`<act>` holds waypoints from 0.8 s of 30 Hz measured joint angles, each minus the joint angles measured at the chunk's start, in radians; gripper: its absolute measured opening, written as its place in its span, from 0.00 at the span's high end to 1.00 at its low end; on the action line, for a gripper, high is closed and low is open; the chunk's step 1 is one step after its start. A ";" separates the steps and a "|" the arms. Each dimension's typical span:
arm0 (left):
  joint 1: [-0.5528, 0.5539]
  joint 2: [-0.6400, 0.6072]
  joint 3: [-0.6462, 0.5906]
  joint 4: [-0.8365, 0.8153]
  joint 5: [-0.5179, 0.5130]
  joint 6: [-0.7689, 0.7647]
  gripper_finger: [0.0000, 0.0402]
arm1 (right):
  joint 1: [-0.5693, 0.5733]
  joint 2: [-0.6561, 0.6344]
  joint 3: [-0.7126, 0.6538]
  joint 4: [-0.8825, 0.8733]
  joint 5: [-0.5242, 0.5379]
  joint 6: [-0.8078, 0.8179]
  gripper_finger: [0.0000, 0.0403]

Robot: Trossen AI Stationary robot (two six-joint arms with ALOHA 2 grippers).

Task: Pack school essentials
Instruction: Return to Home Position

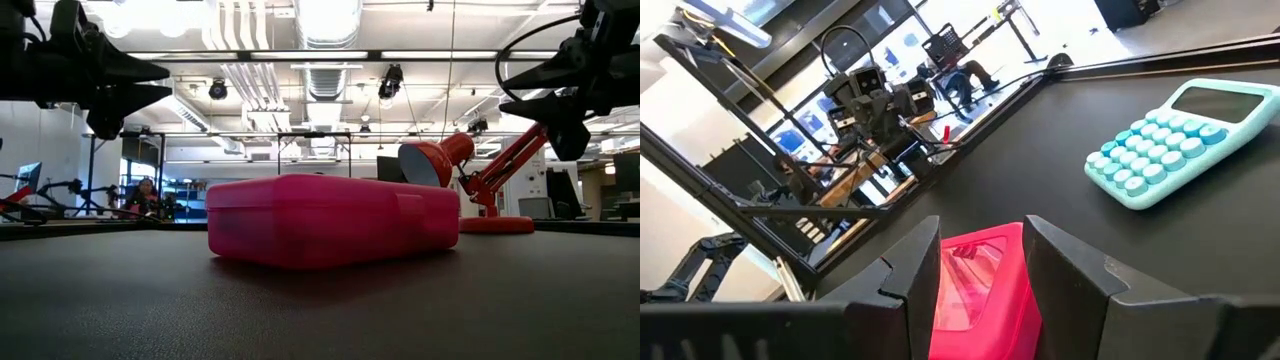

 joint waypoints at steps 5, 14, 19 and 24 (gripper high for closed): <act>0.000 0.027 0.000 0.000 0.000 0.000 0.64 | 0.000 0.000 0.000 0.000 0.000 0.000 0.67; 0.000 0.066 0.000 0.000 0.000 0.000 0.64 | 0.000 0.000 0.000 0.000 0.001 0.000 0.67; 0.000 0.087 -0.001 0.000 0.000 0.000 0.64 | 0.000 0.000 0.000 0.000 0.001 0.000 0.67; 0.000 0.107 -0.001 0.000 0.000 0.000 0.64 | 0.000 0.000 -0.001 0.000 0.001 0.000 0.67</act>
